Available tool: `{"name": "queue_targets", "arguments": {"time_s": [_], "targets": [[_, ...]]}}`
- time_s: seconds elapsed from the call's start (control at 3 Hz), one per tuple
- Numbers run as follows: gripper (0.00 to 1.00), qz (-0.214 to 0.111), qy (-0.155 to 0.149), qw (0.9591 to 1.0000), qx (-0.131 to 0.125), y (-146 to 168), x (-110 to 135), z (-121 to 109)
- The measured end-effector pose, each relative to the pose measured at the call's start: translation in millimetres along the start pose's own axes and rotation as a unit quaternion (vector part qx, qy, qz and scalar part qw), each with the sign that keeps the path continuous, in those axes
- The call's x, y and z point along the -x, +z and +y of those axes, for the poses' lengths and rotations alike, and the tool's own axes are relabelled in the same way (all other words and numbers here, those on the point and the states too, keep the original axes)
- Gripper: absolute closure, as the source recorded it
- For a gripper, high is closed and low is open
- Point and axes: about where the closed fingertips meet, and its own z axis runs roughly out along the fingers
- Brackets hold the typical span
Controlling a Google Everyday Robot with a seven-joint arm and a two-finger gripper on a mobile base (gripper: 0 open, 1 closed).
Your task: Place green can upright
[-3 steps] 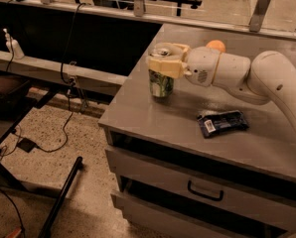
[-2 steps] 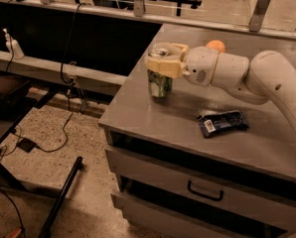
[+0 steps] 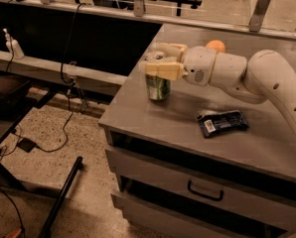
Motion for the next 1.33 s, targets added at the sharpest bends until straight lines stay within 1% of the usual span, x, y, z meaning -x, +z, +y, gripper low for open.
{"name": "queue_targets", "arguments": {"time_s": [0.33, 0.67, 1.0, 1.33], "targets": [[0.00, 0.000, 0.000, 1.0000, 0.001, 1, 0, 1], [0.00, 0.000, 0.000, 1.0000, 0.001, 1, 0, 1], [0.00, 0.017, -0.026, 0.9995, -0.012, -32, 12, -10], [0.00, 0.014, -0.049, 0.9979, -0.040, -71, 26, -19]]}}
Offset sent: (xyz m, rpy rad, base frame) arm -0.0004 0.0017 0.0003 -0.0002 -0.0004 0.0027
